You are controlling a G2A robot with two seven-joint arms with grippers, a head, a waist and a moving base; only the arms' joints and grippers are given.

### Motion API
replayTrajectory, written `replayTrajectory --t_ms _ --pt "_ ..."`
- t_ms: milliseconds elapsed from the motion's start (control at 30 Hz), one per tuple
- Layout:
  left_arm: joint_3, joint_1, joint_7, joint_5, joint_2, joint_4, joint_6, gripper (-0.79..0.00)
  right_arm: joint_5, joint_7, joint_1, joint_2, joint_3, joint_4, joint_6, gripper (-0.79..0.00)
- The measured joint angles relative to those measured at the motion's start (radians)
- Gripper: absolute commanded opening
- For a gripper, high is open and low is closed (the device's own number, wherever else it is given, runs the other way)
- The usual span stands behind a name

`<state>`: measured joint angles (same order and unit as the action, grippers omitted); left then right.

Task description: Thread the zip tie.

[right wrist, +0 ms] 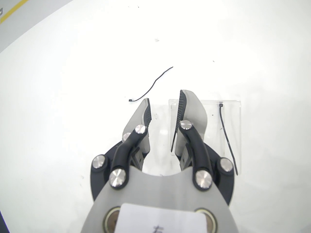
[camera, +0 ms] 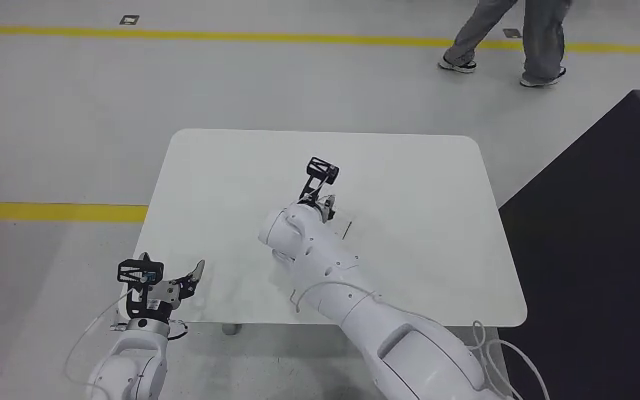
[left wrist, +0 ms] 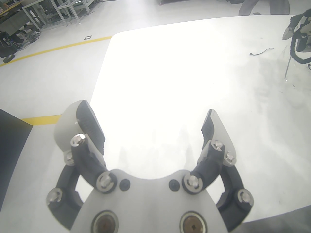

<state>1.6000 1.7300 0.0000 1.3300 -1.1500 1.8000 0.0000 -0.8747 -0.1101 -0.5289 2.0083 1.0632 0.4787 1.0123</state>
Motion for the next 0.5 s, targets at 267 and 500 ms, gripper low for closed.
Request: replayTrajectory --t_ms 267,500 --pt "0.0 0.0 0.0 0.0 0.0 0.0 0.0 0.0 0.061 0.046 0.014 0.007 -0.03 -0.036 0.0 -0.462" --pt "0.0 0.0 0.0 0.0 0.0 0.0 0.0 0.0 0.13 0.095 0.023 0.009 -0.057 -0.059 0.0 -0.44"
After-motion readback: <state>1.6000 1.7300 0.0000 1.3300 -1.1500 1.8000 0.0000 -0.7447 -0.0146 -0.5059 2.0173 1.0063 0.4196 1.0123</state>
